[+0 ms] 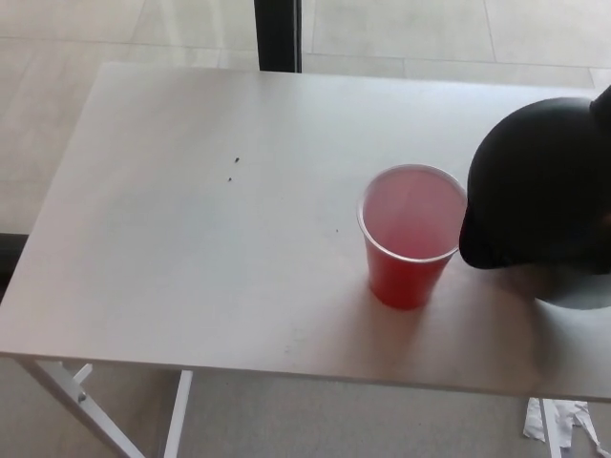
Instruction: The robot uses its right hand to lift up a kettle kept on the middle of the desk by its handle and tilt it into a glass kept next to it to pour out water
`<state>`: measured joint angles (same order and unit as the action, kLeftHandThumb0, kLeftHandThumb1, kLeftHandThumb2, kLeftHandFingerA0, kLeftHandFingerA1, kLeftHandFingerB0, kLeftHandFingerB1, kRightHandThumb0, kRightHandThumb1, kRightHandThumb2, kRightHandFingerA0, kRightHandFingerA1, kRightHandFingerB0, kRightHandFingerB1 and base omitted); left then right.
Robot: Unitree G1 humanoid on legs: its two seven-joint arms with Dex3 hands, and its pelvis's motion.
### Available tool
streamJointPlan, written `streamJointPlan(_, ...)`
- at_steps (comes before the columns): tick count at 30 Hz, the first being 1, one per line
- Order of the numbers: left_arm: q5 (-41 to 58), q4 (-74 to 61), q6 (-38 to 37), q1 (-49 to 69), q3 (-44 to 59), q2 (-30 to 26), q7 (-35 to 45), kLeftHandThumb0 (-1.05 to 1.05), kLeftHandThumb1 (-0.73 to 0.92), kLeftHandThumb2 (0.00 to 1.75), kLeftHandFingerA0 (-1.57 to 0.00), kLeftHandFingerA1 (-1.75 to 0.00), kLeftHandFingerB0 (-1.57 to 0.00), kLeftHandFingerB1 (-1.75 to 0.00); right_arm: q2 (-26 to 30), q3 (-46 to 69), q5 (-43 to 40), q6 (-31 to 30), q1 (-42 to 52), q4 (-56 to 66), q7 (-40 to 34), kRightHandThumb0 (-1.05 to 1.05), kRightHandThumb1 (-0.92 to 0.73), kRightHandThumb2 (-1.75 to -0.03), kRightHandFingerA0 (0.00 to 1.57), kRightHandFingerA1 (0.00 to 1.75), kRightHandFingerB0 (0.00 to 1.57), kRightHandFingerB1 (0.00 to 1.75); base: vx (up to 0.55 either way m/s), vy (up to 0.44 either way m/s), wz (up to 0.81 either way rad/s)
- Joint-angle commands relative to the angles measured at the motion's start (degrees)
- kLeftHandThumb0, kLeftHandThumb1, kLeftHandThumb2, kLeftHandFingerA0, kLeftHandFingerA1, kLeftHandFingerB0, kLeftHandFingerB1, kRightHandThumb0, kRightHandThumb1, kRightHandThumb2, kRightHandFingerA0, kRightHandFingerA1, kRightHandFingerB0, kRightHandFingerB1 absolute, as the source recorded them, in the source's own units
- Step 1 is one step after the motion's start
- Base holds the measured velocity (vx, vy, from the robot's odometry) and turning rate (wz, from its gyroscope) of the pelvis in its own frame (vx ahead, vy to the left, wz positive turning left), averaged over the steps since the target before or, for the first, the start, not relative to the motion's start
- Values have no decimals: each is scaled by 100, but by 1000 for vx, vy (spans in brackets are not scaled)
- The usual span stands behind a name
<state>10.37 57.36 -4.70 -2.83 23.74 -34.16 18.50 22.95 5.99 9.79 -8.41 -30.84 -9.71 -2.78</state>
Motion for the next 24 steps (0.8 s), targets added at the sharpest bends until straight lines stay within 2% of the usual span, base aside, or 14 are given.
streamJointPlan(1, 42, 32, 42, 69, 34, -154, 61, -35, -25, 75, -55, -70, -53, -88, 109, -158, 440, -284, -325, 22, -187, -27, -33, -130, 91, 172, 87, 135, 0, 0, 0)
streamJointPlan(6, 18, -29, 64, 117, 22, -130, -11, -36, -23, 76, -57, -70, -52, -88, 66, -154, 494, -605, -508, -13, -186, -31, -37, -126, 94, 172, 84, 134, 0, 0, 0)
streamJointPlan(7, 31, -9, -76, 149, 32, -113, 52, -105, 16, 111, -47, -44, -17, -130, 62, -156, 542, -668, -545, -48, -226, -29, -40, -120, 93, 167, 83, 103, 0, 0, 0)
streamJointPlan(8, 59, 22, -24, 126, 57, -107, 34, -36, -23, 76, -55, -70, -55, -88, 80, -196, 644, -759, -607, -87, -263, -30, -41, -116, 96, 168, 84, 100, 0, 0, 0)
streamJointPlan(9, 37, 44, 8, 114, 38, -122, 30, -105, 25, 107, -64, -51, -29, -120, 83, -181, 633, -736, -643, -108, -260, -33, -44, -114, 121, 134, 88, 103, 0, 0, 0)
streamJointPlan(10, 51, 66, 26, 94, 50, -121, 31, -35, -24, 75, -55, -70, -53, -88, 70, -170, 638, -810, -675, -94, -260, -37, -43, -113, 123, 137, 92, 112, 0, 0, 0)
streamJointPlan(11, 48, 90, 28, 69, 52, -117, 1, -35, -23, 76, -58, -70, -55, -88, 36, -135, 615, -971, -743, -76, -262, -31, -44, -107, 92, 175, 79, 131, 0, 0, 0)
streamJointPlan(12, 22, 81, -18, 86, 35, -120, -5, -35, -22, 76, -54, -69, -58, -88, 19, -104, 594, -1120, -822, -75, -249, -28, -46, -99, 88, 175, 78, 119, 0, 0, 0)
streamJointPlan(13, 43, 81, -41, 102, 46, -125, 58, -34, -23, 76, -53, -69, -58, -89, 45, -107, 626, -1239, -894, -69, -218, -27, -46, -103, 88, 175, 79, 117, 0, 0, 0)
streamJointPlan(16, 51, 65, 16, 86, 51, -123, 36, -34, -23, 75, -53, -69, -57, -89, 42, -66, 614, -1243, -963, -99, -232, -24, -47, -101, 88, 175, 81, 117, 0, 0, 0)
streamJointPlan(17, 43, 46, 28, 96, 41, -126, 47, -35, -24, 75, -54, -69, -55, -89, -9, 56, 471, -1120, -969, -76, -254, -23, -34, -125, 95, 175, 81, 153, 0, 0, 0)
streamJointPlan(18, 61, 47, 49, 106, 57, -132, 57, -94, 9, 109, -69, -46, -19, -148, -31, 107, 395, -1040, -996, -110, -252, -29, -36, -120, 126, 143, 112, 134, 0, 0, 0)
streamJointPlan(19, 31, 56, 64, 134, 44, -152, 22, -105, 28, 108, -68, -50, -28, -123, -59, 163, 338, -1004, -1058, -149, -243, -26, -30, -137, 98, 175, 87, 161, 0, 0, 0)
streamJointPlan(24, -56, -44, 40, 242, -30, -168, -44, -105, 27, 109, -64, -48, -22, -124, -114, 288, 313, -974, -1184, -226, -251, -27, -31, -135, 98, 175, 89, 157, 0, 0, 0)
